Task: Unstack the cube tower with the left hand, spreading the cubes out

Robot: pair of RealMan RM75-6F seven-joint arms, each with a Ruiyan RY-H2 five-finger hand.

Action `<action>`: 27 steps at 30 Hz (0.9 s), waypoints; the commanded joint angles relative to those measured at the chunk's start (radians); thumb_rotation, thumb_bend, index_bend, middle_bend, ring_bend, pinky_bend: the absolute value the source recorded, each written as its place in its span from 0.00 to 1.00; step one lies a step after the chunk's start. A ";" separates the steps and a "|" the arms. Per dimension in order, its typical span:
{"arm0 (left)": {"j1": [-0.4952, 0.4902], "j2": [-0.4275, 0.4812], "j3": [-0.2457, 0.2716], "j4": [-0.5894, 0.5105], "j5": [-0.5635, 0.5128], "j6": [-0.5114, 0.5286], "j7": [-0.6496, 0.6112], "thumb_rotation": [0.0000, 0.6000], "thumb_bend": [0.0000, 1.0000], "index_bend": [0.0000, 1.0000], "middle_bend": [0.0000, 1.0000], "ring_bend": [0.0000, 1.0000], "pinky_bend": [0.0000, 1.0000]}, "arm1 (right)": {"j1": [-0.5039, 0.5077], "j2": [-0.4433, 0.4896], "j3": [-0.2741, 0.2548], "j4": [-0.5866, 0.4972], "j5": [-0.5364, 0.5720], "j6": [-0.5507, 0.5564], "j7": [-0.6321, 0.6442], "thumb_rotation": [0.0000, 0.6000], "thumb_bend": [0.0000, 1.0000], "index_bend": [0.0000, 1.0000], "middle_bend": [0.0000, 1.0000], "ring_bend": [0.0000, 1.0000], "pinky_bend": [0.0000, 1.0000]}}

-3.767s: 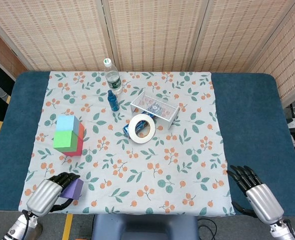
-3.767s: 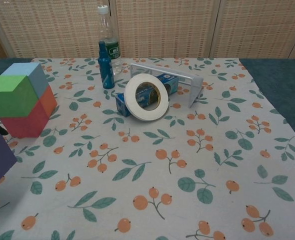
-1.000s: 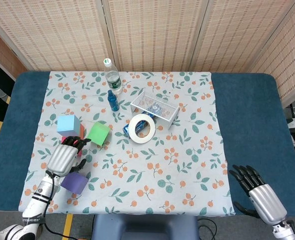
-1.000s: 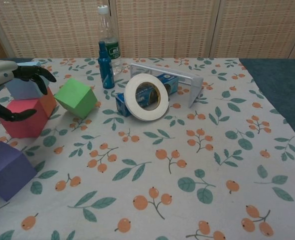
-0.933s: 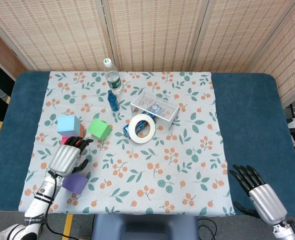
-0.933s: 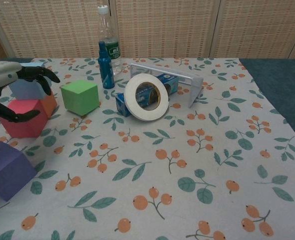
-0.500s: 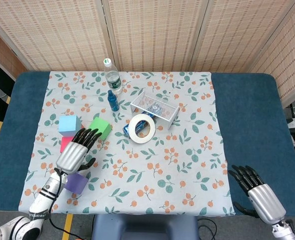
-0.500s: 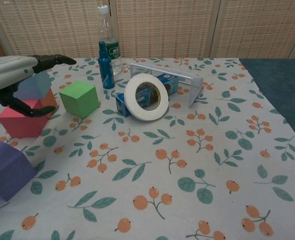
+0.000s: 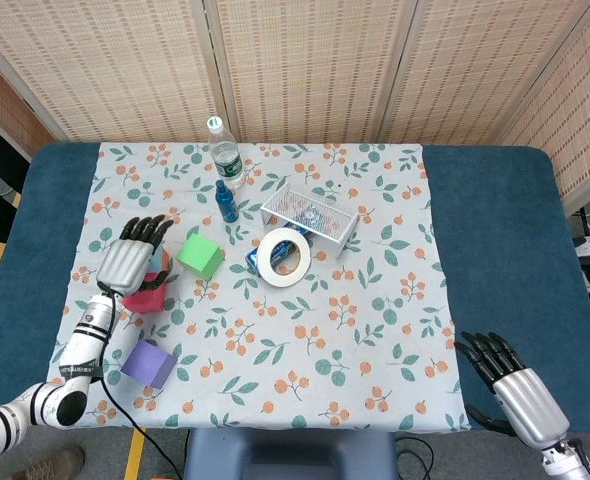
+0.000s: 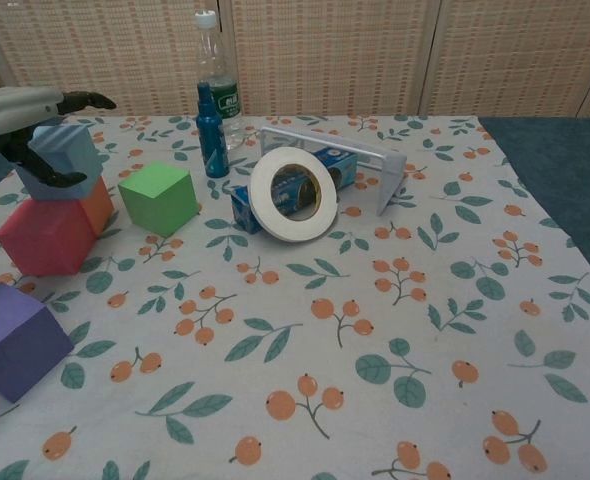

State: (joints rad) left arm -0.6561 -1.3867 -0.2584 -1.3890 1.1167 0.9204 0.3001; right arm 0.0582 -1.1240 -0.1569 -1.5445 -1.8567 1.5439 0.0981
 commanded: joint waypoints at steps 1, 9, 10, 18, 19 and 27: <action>-0.011 0.021 0.005 0.015 -0.047 -0.039 0.003 1.00 0.35 0.00 0.00 0.00 0.06 | -0.002 -0.001 0.001 -0.001 0.001 0.002 -0.002 1.00 0.17 0.00 0.00 0.00 0.00; -0.027 0.016 0.017 0.046 -0.082 -0.050 0.000 1.00 0.34 0.00 0.09 0.26 0.15 | -0.004 0.000 0.001 -0.001 0.001 0.007 -0.004 1.00 0.17 0.00 0.00 0.00 0.00; -0.029 0.016 0.018 0.048 -0.084 -0.053 -0.003 1.00 0.36 0.01 0.16 0.32 0.17 | -0.004 0.000 0.001 -0.001 0.001 0.007 -0.003 1.00 0.17 0.00 0.00 0.00 0.00; -0.032 0.007 0.023 0.064 -0.073 -0.016 -0.018 1.00 0.48 0.18 0.40 0.49 0.33 | -0.004 0.005 -0.001 -0.003 0.001 0.005 0.000 1.00 0.17 0.00 0.00 0.00 0.00; -0.031 0.005 0.022 0.066 -0.063 -0.003 -0.023 1.00 0.50 0.18 0.41 0.49 0.34 | -0.004 0.005 -0.002 -0.004 0.002 0.002 -0.002 1.00 0.17 0.00 0.00 0.00 0.00; -0.020 0.004 0.024 -0.010 0.087 0.134 -0.084 1.00 0.53 0.21 0.41 0.49 0.37 | -0.002 0.004 -0.003 -0.006 0.000 -0.002 -0.007 1.00 0.17 0.00 0.00 0.00 0.00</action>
State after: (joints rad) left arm -0.6804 -1.3851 -0.2385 -1.3541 1.1533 1.0156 0.2381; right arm 0.0557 -1.1202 -0.1599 -1.5506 -1.8570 1.5418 0.0908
